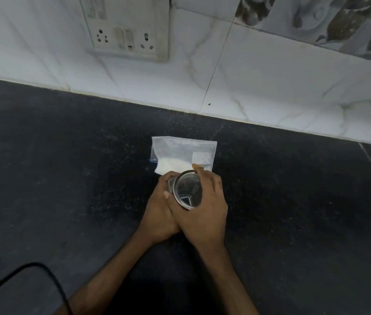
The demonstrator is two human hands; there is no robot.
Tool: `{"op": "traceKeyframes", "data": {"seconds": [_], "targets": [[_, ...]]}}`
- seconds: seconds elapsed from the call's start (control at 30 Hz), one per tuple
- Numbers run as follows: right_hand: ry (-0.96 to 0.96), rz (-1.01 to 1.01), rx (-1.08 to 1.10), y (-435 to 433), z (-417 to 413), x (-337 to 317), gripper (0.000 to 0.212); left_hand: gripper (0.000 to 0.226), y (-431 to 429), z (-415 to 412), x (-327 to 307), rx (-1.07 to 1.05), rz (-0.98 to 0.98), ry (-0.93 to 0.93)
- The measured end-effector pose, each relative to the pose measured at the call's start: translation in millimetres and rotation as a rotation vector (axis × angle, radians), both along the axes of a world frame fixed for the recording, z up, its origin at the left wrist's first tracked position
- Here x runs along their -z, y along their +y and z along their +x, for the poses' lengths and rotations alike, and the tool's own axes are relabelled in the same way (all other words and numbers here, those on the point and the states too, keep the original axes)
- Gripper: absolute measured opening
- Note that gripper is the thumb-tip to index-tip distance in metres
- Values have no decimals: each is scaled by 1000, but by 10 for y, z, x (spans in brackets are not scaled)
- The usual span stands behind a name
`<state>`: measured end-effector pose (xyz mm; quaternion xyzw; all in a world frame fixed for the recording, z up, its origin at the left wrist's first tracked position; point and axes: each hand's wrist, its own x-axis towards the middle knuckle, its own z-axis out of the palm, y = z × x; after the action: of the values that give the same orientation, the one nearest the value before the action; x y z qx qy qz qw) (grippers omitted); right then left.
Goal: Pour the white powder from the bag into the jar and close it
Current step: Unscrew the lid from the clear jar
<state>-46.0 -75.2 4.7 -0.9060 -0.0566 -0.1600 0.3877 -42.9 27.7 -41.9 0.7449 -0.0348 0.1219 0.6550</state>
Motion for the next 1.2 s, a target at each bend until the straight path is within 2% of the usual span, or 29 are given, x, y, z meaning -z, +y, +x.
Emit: {"op": "traceKeyframes", "data": {"seconds": [0.17, 0.27, 0.47, 0.6, 0.8, 1.2], "targets": [[-11, 70, -114, 64, 102, 18, 72, 101, 261, 72, -42, 122, -18, 5], [-51, 151, -105, 178, 114, 27, 71, 94, 355, 61, -54, 141, -27, 6], [-54, 252, -88, 250, 115, 79, 72, 95, 414, 74, -55, 158, -15, -10], [-23, 227, -93, 229, 115, 69, 75, 94, 438, 63, -35, 176, -39, 20], [18, 216, -131, 193, 124, 34, 73, 107, 461, 76, 0, 192, -19, -2], [29, 207, -269, 102, 182, -56, 61, 98, 463, 16, -10, 193, -64, 73]]}}
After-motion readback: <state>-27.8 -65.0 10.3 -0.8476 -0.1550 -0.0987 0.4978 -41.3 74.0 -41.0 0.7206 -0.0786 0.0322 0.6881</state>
